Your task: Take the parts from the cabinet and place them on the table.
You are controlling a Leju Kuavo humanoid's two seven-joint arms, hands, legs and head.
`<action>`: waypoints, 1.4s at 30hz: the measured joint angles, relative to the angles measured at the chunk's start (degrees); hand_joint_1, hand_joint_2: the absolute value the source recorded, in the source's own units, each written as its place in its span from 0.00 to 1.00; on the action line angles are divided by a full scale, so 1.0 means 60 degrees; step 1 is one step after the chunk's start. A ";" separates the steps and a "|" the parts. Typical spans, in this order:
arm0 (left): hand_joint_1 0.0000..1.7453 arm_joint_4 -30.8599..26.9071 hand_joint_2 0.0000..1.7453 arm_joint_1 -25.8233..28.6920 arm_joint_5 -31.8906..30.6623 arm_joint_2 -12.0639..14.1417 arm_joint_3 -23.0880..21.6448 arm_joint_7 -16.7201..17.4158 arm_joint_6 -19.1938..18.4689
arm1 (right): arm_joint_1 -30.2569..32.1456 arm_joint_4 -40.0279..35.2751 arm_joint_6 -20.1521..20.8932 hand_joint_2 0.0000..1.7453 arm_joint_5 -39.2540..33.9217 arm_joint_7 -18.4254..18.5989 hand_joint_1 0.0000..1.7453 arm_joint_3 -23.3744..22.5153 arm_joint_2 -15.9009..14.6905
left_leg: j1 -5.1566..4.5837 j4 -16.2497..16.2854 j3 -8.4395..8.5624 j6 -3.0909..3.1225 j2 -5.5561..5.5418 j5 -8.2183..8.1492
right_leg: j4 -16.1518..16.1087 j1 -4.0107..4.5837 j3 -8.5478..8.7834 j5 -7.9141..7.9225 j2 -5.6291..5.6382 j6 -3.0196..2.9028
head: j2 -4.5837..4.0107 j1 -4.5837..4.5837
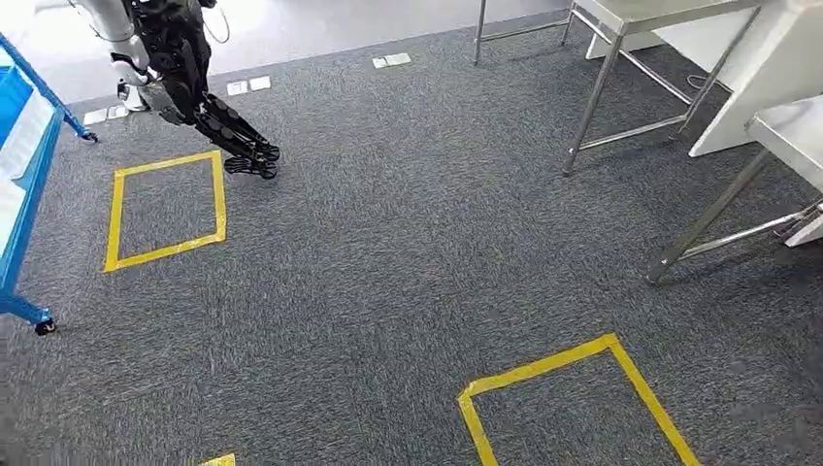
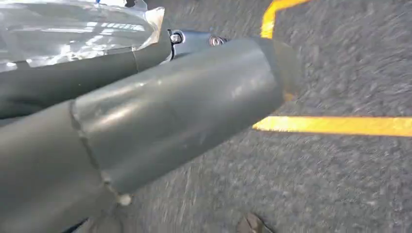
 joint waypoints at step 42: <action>0.00 -0.0091 0.00 0.0001 -0.0724 -0.0266 0.0011 0.0357 0.1279 | -0.0139 -0.0011 -0.0441 0.00 0.1556 0.0608 0.00 0.1166 0.0084 | -0.0077 -0.2521 0.1366 0.0459 0.0429 0.1282 | 0.0085 0.0173 0.0089 -0.0256 -0.0820 0.0214 | 0.0000 -0.0029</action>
